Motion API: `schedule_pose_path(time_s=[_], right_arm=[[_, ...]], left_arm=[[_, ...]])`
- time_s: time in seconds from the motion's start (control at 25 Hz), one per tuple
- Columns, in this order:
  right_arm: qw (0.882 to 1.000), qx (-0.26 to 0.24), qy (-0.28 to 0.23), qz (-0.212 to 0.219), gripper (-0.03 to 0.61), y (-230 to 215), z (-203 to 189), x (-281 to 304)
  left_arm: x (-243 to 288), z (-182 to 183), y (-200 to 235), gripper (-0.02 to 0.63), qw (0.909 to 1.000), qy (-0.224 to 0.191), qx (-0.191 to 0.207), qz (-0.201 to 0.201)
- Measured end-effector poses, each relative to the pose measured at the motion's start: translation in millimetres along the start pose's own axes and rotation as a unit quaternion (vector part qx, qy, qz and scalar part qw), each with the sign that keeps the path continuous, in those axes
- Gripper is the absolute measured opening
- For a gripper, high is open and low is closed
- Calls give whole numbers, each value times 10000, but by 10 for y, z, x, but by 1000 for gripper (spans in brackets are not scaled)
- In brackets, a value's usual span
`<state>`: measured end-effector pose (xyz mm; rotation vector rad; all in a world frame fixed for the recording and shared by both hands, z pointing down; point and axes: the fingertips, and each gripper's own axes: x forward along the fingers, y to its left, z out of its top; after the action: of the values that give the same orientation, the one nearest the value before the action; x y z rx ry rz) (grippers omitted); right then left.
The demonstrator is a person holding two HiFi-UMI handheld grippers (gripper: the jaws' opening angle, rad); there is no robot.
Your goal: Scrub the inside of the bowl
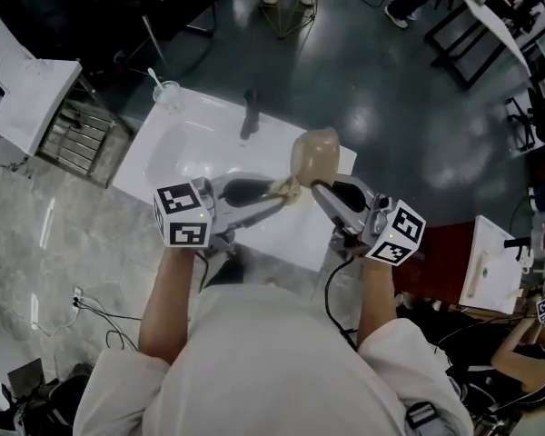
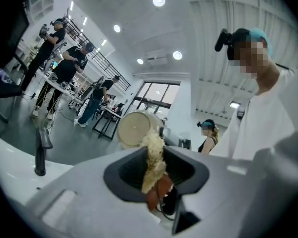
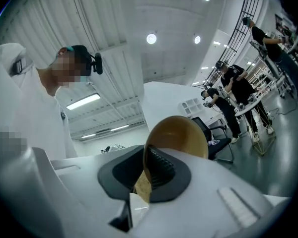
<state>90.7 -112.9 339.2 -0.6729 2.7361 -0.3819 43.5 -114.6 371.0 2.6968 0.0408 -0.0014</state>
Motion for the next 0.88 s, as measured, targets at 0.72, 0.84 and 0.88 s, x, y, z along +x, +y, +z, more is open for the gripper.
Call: schedule_pose_path(time_s=[0.72, 0.84, 0.88], right_arm=[[9837, -495, 1593, -678, 15, -226, -729, -50], [9803, -505, 1776, -696, 15, -224, -817, -42], [9797, -517, 1817, -672, 15, -213, -836, -42]], left_arm=[[7, 247, 44, 97, 9981, 73, 424, 447], [27, 326, 105, 95, 9962, 165, 580, 630], [38, 348, 123, 95, 9952, 202, 654, 702]])
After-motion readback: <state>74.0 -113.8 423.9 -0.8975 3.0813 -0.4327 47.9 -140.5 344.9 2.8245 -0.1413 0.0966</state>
